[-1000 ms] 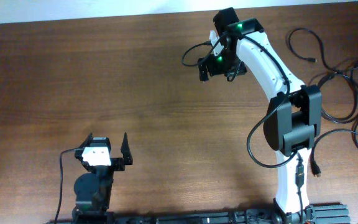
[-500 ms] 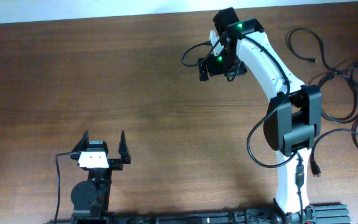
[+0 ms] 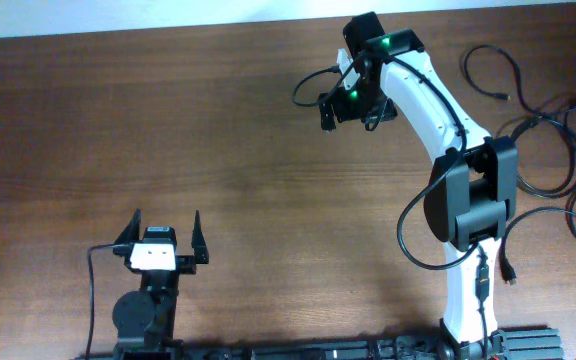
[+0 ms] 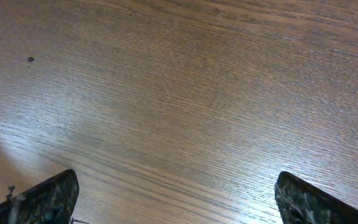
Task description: Untangle cables
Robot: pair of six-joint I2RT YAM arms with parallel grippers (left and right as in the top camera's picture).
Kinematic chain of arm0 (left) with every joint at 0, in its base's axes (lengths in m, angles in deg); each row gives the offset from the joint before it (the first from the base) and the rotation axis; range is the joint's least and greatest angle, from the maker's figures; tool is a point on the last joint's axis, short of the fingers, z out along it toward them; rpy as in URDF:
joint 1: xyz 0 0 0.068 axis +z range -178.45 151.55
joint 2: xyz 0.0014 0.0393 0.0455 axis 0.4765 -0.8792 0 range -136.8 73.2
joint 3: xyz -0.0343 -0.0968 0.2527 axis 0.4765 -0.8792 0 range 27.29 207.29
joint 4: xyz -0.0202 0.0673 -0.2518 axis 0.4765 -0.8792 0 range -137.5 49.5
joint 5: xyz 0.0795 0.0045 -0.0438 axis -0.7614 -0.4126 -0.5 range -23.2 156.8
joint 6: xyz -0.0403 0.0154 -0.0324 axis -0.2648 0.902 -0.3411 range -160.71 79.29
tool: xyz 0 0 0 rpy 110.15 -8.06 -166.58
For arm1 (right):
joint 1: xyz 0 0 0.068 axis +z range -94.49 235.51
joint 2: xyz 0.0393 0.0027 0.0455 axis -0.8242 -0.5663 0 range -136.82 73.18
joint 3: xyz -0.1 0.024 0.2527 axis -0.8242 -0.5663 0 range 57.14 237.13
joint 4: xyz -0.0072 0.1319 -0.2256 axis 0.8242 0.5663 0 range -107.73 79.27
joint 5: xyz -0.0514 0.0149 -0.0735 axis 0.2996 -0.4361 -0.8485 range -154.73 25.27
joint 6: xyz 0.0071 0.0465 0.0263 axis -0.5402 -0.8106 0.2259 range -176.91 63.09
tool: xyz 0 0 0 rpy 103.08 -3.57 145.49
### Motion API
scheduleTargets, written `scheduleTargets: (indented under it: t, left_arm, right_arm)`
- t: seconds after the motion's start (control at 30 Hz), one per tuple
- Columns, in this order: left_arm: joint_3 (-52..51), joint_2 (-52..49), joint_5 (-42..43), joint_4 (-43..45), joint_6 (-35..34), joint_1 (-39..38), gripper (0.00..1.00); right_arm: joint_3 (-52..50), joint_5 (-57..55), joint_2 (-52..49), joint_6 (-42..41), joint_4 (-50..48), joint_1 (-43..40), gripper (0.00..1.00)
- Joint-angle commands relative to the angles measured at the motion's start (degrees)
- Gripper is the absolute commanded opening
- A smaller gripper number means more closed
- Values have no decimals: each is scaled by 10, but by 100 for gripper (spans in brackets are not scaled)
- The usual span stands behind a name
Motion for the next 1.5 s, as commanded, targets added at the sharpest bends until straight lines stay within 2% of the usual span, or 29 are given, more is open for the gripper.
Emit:
scheduleTargets:
  t: [0.0, 0.4, 1.23, 1.37, 1.47]
  left_arm:
    - [-1, 5, 13, -3, 11, 3, 99]
    - [-1, 5, 5, -4, -11, 7, 99]
    - [-1, 5, 2, -4, -10, 6, 99]
    - [-1, 5, 2, -4, -10, 6, 99]
    - [-1, 5, 2, -4, -10, 6, 99]
  right_arm:
    - [9, -5, 18, 4, 0, 2, 99]
    - [10, -5, 18, 4, 0, 2, 99]
    - [10, -5, 18, 4, 0, 2, 99]
    - [10, -95, 18, 34, 0, 2, 99]
    - [10, -102, 18, 34, 0, 2, 99]
